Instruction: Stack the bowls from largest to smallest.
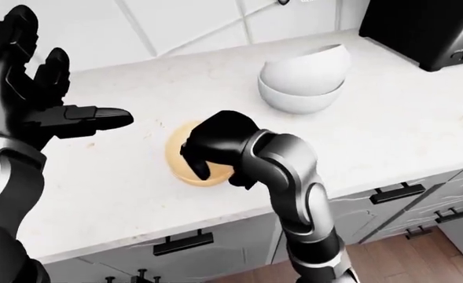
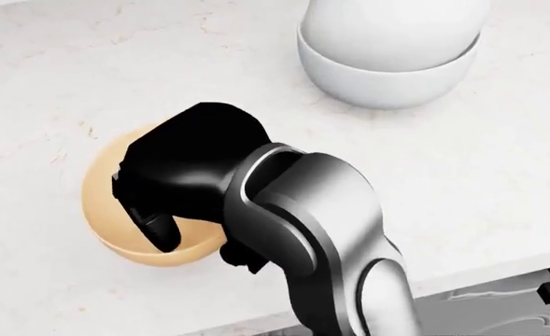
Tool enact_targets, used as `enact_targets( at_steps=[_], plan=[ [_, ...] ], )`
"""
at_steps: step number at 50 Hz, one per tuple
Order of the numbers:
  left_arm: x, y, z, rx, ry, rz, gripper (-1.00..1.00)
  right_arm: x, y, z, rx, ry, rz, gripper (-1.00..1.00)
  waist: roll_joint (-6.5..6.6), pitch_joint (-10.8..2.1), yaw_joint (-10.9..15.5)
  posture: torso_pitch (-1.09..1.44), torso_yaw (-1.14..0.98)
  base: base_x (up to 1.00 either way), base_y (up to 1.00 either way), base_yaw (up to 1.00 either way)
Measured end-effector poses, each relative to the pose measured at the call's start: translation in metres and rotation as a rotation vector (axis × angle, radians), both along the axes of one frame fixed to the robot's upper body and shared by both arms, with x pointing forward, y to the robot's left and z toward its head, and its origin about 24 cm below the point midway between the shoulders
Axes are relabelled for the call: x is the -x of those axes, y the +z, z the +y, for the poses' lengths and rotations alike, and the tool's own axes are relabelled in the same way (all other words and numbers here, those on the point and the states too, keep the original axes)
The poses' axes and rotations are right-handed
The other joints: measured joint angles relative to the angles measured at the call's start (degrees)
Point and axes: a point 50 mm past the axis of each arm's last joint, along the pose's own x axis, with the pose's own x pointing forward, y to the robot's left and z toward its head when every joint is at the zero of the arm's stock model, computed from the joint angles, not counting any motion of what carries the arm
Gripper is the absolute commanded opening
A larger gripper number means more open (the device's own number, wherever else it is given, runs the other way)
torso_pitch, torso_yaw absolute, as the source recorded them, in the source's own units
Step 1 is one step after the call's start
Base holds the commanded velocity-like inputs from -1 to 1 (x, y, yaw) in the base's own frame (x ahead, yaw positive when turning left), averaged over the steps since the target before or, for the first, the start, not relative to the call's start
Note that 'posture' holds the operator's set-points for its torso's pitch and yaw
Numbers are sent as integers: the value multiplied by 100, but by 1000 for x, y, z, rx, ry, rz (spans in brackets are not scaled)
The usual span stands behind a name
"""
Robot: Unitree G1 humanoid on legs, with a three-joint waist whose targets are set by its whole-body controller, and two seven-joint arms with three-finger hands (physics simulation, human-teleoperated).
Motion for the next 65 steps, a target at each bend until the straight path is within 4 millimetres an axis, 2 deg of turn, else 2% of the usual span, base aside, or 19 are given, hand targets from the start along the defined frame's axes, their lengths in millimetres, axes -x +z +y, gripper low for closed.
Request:
enact_targets(
  at_steps=[7,16,23,32,38,46,50,53,58,65],
  plan=[
    [0,1,-3,-6,-7,5,100,0,23,-4,-40,-10,-76,-100,-14,15,-10,0,0,0,0,0],
    [1,1,-9,-29,-26,-10,100,2,68,-10,-65,-19,-153,-100,-29,0,-13,-4,0,0,0,0],
    [2,3,-7,-22,-18,-16,100,-11,97,-22,-75,-65,-171,-100,-34,-218,-27,-11,0,0,0,0],
    [5,4,-6,-19,-20,-20,100,-44,124,-44,-86,-161,-164,-100,-21,-514,-16,-20,0,0,0,0],
    [6,5,-6,-17,-22,-19,100,-54,141,-55,-102,-210,-200,-100,-8,-740,-18,-24,0,0,0,0],
    [7,6,-6,-20,-37,-26,100,-71,164,-64,-120,-268,-225,-100,25,-905,-13,-27,0,0,0,0],
    [4,2,-5,-25,-32,-13,100,-78,166,-70,-126,-291,-232,-100,16,-981,-5,-27,0,0,0,0],
    [4,2,-5,-20,-34,-21,100,-90,160,-75,-112,-322,-218,-100,5,-1016,0,-27,0,0,0,0],
    [8,6,-1,-6,-25,-42,100,-112,150,-85,-77,-394,-184,-100,16,-1028,6,-27,0,0,0,0],
    [11,10,3,1,-22,-46,100,-133,131,-94,-13,-462,-152,-100,36,-1052,19,-27,0,0,0,0]
  ],
)
